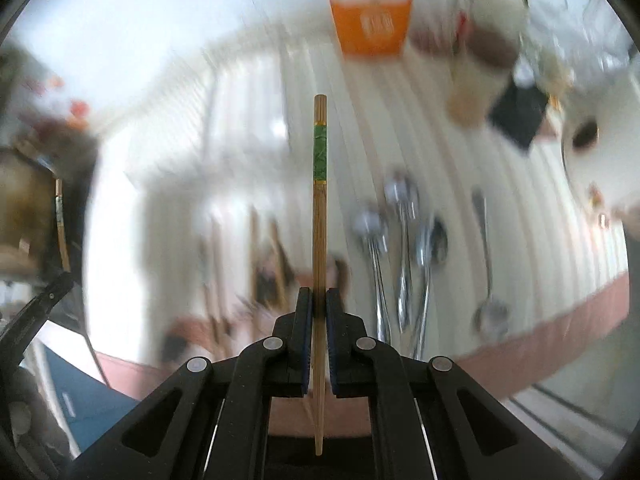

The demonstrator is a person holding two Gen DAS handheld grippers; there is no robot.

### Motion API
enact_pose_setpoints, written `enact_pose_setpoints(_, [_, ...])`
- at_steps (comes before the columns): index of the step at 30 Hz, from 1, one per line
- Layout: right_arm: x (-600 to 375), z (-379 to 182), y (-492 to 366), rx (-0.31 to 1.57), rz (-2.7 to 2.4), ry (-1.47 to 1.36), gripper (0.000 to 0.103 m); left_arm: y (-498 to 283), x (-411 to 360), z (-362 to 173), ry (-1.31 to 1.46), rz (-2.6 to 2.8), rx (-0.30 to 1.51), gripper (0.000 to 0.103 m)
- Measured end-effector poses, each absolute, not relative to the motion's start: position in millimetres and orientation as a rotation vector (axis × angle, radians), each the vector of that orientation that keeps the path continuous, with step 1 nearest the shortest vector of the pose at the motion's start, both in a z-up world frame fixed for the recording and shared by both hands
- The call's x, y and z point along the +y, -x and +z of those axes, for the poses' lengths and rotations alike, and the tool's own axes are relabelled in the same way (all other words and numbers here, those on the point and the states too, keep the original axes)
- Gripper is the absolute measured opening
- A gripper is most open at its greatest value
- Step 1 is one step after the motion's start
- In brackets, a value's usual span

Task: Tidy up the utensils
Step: 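Grasp a chopstick with the left tool while the right tool grasps another chopstick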

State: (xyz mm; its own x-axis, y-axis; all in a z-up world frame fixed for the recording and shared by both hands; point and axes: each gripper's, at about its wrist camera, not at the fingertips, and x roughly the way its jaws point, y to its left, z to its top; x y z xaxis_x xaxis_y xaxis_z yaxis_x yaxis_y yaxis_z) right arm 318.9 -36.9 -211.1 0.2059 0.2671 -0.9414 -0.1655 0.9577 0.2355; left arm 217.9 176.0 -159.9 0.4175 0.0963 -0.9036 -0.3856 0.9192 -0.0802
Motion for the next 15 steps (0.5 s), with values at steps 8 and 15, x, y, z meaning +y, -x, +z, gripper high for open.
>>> enact_pose_setpoints(8, [-3, -176, -444, 1.298, 0.469, -0.165, 0.007, -343, 158, -131, 0.413, 0.127, 1.085, 0.004])
enact_pose_setpoints(15, [42, -233, -519, 1.393, 0.490, -0.119, 0.007, -427, 166, -212, 0.491, 0.111, 1.259, 0.004])
